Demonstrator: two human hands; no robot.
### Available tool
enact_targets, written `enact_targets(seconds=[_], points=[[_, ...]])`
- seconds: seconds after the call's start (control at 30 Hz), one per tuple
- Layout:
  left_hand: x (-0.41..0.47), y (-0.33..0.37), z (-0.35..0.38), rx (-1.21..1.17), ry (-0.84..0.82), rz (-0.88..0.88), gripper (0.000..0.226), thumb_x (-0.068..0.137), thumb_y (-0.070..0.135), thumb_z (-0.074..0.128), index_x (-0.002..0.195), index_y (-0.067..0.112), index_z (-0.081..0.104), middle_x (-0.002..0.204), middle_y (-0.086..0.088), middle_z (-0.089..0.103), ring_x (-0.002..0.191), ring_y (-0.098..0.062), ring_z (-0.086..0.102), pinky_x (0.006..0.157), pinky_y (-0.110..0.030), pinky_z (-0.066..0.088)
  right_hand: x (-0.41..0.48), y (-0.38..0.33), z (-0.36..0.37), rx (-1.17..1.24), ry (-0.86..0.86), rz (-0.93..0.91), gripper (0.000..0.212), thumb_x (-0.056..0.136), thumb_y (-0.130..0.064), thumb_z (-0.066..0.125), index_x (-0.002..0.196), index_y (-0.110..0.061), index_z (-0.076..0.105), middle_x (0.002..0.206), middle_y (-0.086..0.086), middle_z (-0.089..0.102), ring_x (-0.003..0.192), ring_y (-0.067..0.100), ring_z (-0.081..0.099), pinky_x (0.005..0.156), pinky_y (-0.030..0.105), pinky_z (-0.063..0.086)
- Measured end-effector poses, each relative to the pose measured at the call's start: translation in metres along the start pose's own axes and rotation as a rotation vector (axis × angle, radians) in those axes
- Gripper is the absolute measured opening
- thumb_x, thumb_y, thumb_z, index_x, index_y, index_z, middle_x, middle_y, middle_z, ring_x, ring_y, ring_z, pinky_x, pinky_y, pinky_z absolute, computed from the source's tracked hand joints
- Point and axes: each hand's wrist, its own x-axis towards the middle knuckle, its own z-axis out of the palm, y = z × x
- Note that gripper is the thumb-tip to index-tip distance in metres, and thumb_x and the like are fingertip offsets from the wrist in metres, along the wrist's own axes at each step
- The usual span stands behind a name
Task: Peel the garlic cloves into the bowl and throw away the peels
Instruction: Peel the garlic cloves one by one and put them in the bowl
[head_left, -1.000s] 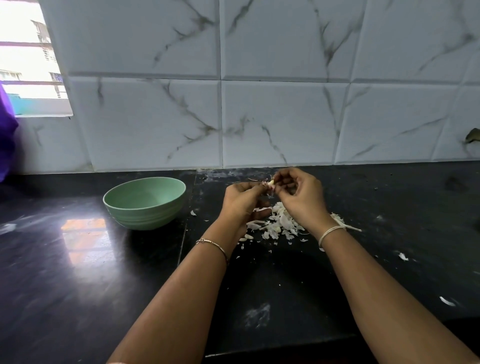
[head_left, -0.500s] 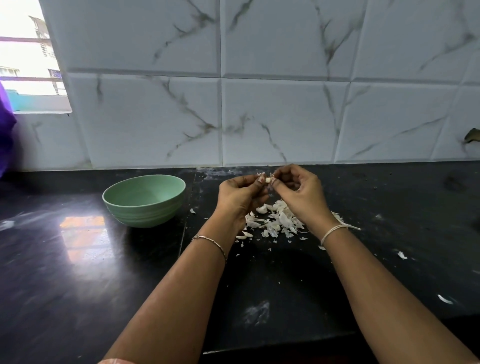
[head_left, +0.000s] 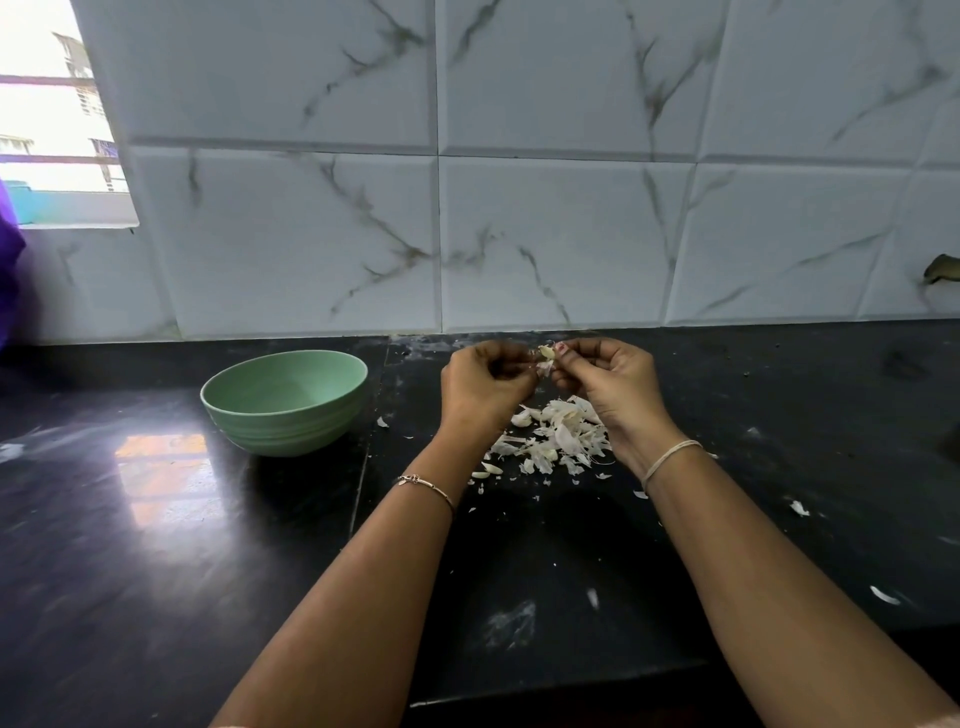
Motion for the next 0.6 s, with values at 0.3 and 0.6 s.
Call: enact_targets(seconds=[0.3,0.6], points=[[-0.002,-0.010,0.007,0.196,-0.142,-0.044,0.021,0.089,0.027,0.070,0.093,0.007,0.073,0.086,-0.009,0.073,0.078,-0.025,0.071,0.078,-0.038,0.060,0.003,0.002,-0.003,-0.007,0.006,0.073,0.005,0.091,-0.001,0.063,0.087,-0.002,0.066,0.072,0.009,0.066,0.054,0.008,0.062,0.058,0.016,0.055],[0.003,-0.014,0.005,0.054,-0.089,-0.061,0.026,0.078,0.016,0.081,0.093,0.021,0.060,0.091,-0.004,0.067,0.085,-0.026,0.070,0.073,-0.041,0.061,0.003,0.004,-0.001,-0.078,-0.022,0.140,0.009,0.091,0.001,0.062,0.086,-0.006,0.061,0.076,0.009,0.065,0.059,0.008,0.064,0.060,0.017,0.056]])
